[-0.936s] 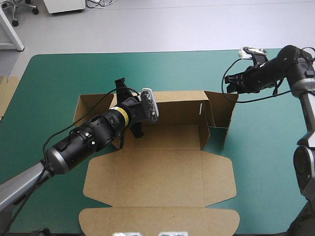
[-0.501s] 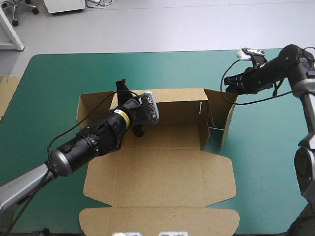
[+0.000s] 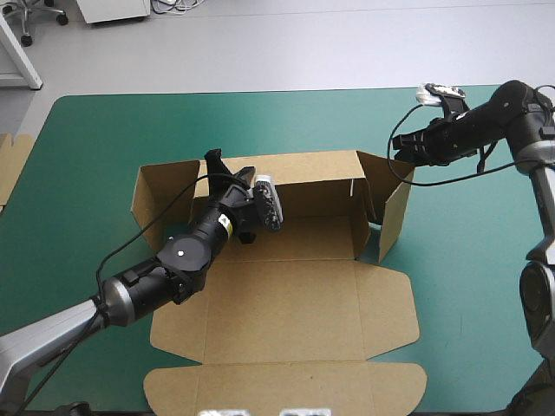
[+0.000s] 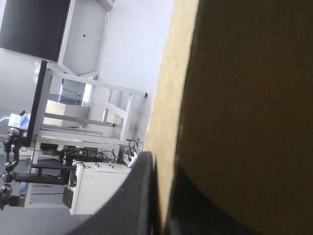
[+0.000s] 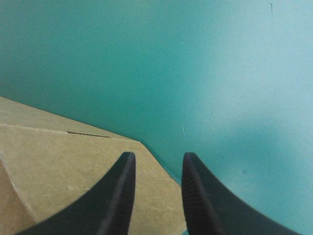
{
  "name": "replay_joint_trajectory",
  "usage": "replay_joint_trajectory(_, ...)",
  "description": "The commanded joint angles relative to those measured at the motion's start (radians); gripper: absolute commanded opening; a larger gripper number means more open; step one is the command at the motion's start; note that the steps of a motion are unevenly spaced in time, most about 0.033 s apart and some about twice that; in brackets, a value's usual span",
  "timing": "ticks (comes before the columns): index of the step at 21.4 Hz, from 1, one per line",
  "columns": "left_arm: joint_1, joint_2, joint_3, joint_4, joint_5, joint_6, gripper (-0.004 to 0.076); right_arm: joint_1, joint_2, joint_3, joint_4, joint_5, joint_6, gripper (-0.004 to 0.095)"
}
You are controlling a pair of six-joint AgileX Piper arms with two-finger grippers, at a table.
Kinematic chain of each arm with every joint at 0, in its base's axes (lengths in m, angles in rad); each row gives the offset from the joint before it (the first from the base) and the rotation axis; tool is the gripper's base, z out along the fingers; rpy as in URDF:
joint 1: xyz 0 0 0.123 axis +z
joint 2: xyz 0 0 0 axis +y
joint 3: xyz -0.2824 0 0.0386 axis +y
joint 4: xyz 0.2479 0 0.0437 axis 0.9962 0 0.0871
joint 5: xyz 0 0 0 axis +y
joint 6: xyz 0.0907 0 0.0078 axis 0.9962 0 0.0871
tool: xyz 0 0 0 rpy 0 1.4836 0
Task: Fold the box
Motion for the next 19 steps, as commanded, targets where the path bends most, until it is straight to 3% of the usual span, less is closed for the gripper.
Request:
replay_joint_trajectory(1, -0.006, -0.026, -0.012, 0.032, 0.040, -0.057, -0.0010, -0.009, -0.095, 0.048, 0.041, -0.066, -0.030, 0.0302)
replay_joint_trajectory(7, -0.006, -0.026, -0.012, 0.162, 0.034, -0.057, -0.0010, -0.009, -0.172, 0.215, 0.164, -0.187, -0.124, 0.0302)
replay_joint_trajectory(19, -0.003, -0.026, -0.057, 0.162, 0.038, -0.053, -0.0010, -0.009, -0.183, 0.227, 0.199, -0.151, -0.148, 0.0302)
